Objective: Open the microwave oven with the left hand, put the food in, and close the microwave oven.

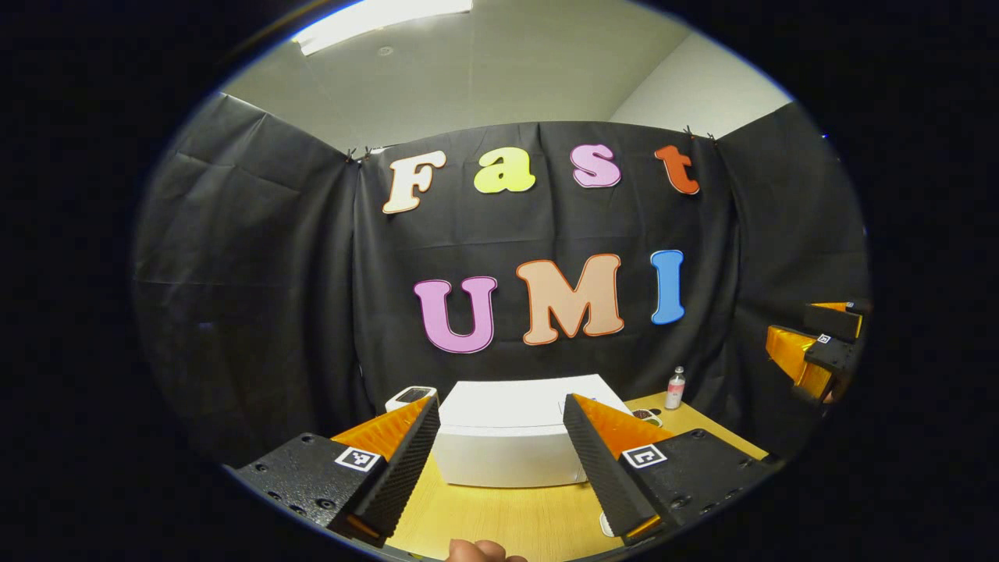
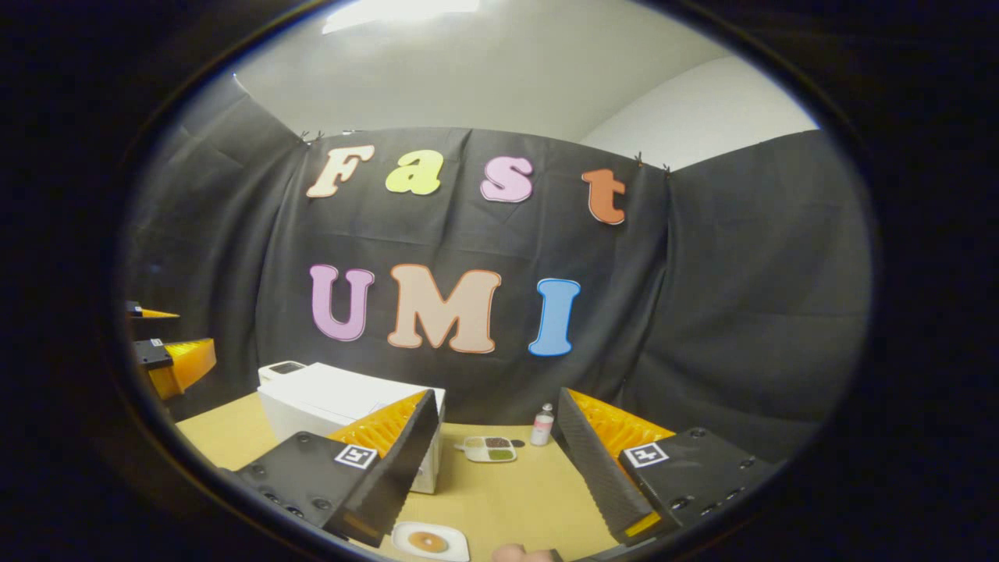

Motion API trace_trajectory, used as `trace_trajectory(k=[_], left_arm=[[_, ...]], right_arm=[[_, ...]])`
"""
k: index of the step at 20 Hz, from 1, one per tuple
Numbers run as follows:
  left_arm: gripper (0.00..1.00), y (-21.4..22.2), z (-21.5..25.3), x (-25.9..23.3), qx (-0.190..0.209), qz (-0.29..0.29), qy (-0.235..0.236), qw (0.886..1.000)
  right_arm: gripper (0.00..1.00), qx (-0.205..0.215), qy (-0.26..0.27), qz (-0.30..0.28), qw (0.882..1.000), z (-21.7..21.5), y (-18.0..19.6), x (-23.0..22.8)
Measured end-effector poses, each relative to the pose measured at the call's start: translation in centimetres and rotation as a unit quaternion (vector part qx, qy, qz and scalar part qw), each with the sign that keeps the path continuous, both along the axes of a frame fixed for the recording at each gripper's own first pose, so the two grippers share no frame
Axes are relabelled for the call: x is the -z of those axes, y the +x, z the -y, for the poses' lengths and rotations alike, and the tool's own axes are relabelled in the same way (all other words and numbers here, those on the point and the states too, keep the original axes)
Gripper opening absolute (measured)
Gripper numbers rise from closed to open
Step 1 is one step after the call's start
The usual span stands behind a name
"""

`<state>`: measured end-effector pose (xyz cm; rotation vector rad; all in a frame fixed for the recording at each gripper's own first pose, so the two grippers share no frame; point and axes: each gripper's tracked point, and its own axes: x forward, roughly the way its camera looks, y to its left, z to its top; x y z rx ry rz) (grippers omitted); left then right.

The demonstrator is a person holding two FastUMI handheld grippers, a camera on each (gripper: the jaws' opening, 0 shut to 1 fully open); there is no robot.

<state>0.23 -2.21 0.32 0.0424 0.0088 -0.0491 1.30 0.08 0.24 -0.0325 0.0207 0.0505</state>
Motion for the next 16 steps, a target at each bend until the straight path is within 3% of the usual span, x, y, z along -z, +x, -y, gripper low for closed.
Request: trace_trajectory(k=[7, 11, 16], left_arm=[[0.97, 1.9, 2.2, 3.6, 0.022, -0.030, -0.013, 0.999], [0.97, 4.1, 5.2, 9.8, 0.051, -0.084, -0.032, 0.995], [0.99, 7.3, 8.2, 18.5, 0.056, -0.178, -0.079, 0.979]], right_arm=[[0.96, 0.004, -0.001, -0.006, 1.000, 0.6, 0.4, 0.2], [0.98, 0.008, -0.001, -0.001, 1.000, 1.7, 0.3, 0.1], [0.96, 0.022, -0.008, 0.005, 1.000, 3.4, 0.0, 0.3]])
